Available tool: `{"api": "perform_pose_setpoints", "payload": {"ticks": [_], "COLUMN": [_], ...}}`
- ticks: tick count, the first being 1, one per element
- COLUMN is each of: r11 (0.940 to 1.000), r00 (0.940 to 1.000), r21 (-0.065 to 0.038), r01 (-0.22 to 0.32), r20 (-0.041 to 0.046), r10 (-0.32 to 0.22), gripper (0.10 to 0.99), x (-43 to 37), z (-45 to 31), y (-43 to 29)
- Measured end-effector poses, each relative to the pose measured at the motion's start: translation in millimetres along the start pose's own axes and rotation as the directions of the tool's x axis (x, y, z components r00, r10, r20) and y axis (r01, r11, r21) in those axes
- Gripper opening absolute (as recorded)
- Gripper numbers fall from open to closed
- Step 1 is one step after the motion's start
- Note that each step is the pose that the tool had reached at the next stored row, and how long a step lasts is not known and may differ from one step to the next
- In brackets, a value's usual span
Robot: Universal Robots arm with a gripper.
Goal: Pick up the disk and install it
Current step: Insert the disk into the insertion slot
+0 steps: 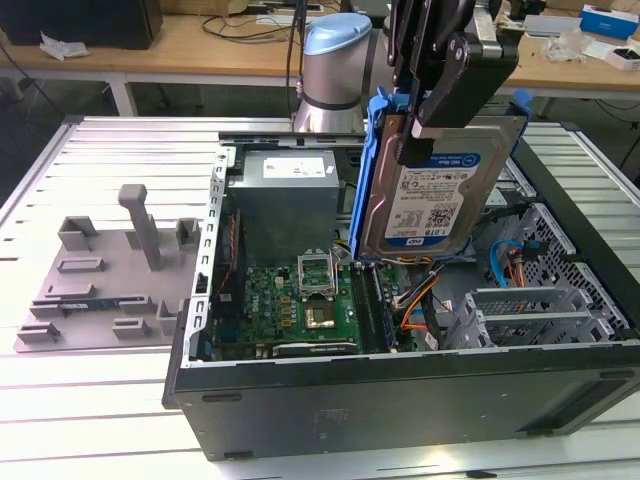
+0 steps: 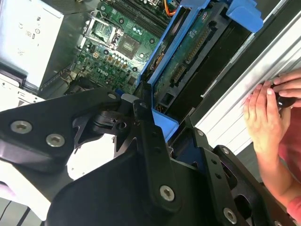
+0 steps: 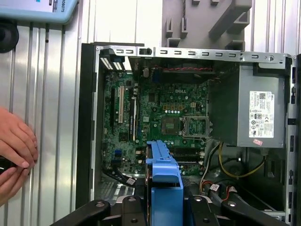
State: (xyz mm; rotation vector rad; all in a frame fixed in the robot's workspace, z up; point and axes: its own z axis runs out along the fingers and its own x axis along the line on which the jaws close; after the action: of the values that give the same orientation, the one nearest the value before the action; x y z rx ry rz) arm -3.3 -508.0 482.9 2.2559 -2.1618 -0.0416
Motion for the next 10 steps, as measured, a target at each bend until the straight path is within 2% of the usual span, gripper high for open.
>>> {"api": "perform_pose_setpoints", "payload": {"ticks": [1, 2, 4, 10], "r11": [1.0000, 1.0000, 1.0000, 0.9999], "r00": [0.9999, 0.9999, 0.9999, 0.9997], "r21": [0.001, 0.002, 0.002, 0.002], "r01": [0.000, 0.000, 0.000, -0.012], "r20": [0.0110, 0.0140, 0.0163, 0.0200], "r10": [0.000, 0.000, 0.000, 0.012], "gripper": [0.369, 0.369, 0.369, 0.369], "x": [0.3, 0.6, 1.9, 14.3], "z": [0.3, 0.4, 0.8, 2.8], "y": [0.1, 0.1, 0.1, -1.2]}}
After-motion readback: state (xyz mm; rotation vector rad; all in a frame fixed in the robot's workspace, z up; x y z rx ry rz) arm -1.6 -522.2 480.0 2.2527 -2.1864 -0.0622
